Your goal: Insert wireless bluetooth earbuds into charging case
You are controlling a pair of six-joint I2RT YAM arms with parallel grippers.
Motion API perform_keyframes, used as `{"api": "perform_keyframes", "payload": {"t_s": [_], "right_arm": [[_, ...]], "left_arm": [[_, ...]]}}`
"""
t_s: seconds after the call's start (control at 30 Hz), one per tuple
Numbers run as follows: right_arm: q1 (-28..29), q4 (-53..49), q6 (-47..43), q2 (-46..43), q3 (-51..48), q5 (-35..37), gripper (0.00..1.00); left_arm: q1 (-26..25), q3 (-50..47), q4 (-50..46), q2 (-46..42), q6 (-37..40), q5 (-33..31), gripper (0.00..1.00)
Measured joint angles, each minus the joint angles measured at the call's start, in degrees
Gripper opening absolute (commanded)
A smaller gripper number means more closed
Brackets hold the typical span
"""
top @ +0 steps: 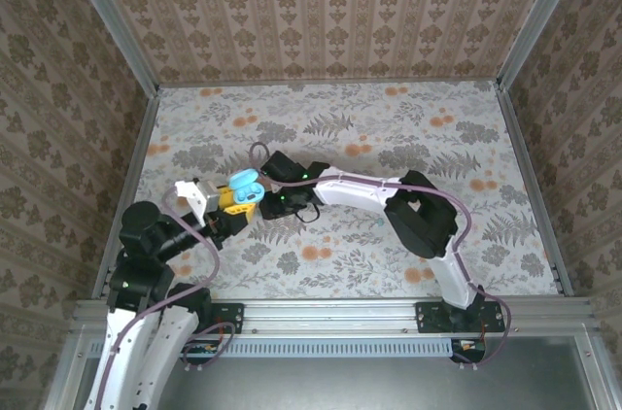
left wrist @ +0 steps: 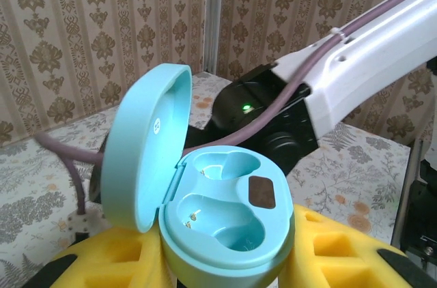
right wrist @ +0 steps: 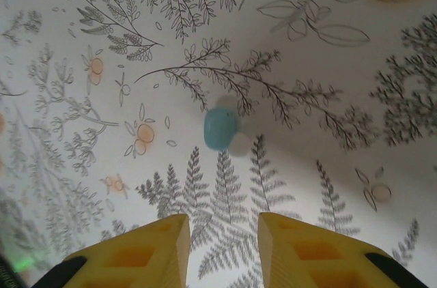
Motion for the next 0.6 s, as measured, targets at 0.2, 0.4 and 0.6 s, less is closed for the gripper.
{"api": "perform_keyframes", "payload": {"t_s": [0.2,0.4,0.6], "right_arm": [[1.90,-6.99,-6.58,6.14,10.12,3.45,0.35],[3.15,-12.79,-11.02,12.24,18.60,6.73,0.35],[3.41,-17.22,-13.14,15.50,23.52,9.03,0.35]], "left_arm": [[0.00,0.61,-3.19,-1.81,0.17,-0.81,0.26],[0.00,0.94,-4.85,-2.51,0.17,-1.01,0.26],[0.00,0.96,-5.16,-2.80,0.17,-1.03,0.26]]}}
